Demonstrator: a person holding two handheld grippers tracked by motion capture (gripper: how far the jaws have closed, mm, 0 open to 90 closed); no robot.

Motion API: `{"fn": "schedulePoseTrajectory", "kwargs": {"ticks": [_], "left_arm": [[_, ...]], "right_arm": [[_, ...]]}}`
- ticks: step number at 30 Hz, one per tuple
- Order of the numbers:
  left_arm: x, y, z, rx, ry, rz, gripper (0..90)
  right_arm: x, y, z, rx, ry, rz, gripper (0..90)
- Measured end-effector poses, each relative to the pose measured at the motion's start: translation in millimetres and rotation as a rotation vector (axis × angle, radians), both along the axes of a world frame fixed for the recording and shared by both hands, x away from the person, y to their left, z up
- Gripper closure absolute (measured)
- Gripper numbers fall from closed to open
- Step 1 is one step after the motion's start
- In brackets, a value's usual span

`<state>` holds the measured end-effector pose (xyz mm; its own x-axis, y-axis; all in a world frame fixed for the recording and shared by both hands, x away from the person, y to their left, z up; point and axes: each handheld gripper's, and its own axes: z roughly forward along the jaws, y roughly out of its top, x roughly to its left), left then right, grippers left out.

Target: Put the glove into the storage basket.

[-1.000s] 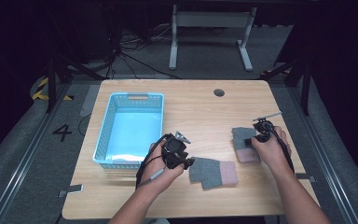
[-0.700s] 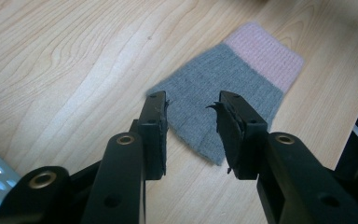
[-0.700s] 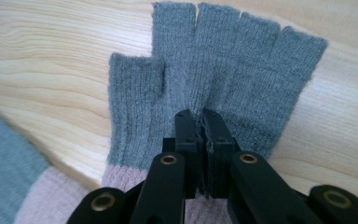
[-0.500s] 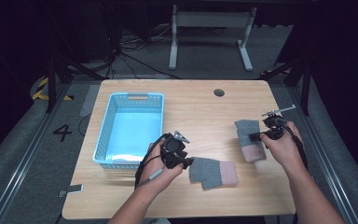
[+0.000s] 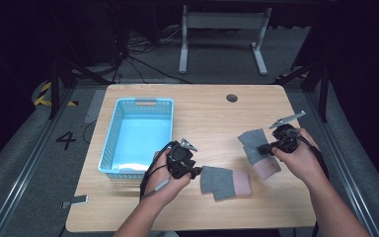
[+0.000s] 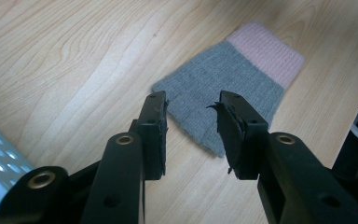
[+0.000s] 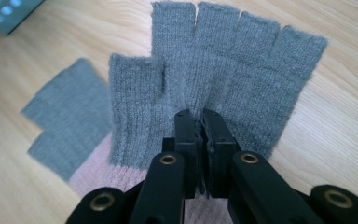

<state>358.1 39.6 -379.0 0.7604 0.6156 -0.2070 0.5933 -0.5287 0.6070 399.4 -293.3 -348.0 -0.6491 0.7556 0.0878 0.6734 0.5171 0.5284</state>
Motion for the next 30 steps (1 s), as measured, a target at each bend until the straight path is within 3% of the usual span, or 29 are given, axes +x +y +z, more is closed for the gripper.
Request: {"fn": "schedulePoseTrajectory", "kwargs": {"ticks": [2, 3, 4, 9, 13, 17, 23, 30], "left_arm": [[-0.8, 0.9, 0.6, -0.007, 0.0, 0.006, 63.6], [-1.6, 2.0, 1.1, -0.004, 0.001, 0.006, 63.6], [-1.6, 2.0, 1.1, -0.004, 0.001, 0.006, 63.6], [-3.2, 3.4, 1.3, -0.001, 0.004, 0.005, 63.8], [-3.5, 3.0, 0.6, 0.004, 0.006, 0.001, 64.0], [-3.2, 2.6, -0.2, 0.011, 0.014, -0.01, 64.2], [-2.6, 0.7, -2.5, 0.023, 0.028, -0.023, 64.3], [-6.5, -5.6, -14.0, 0.056, 0.06, -0.041, 64.3]], "right_arm": [[-2.7, 4.0, 1.2, -0.006, -0.002, 0.035, 86.1], [-6.7, 10.0, 2.3, -0.008, -0.002, 0.08, 86.1], [-6.7, 10.0, 2.3, -0.008, -0.002, 0.08, 86.1], [-17.7, 27.9, 1.4, -0.018, 0.01, 0.183, 85.9], [-22.5, 39.2, -3.4, -0.026, 0.022, 0.231, 85.9], [-27.2, 59.6, -15.0, -0.053, 0.043, 0.328, 85.9], [-26.5, 73.7, -26.7, -0.071, 0.063, 0.37, 85.8], [-30.2, 86.4, -52.0, -0.108, 0.087, 0.436, 85.7]]}}
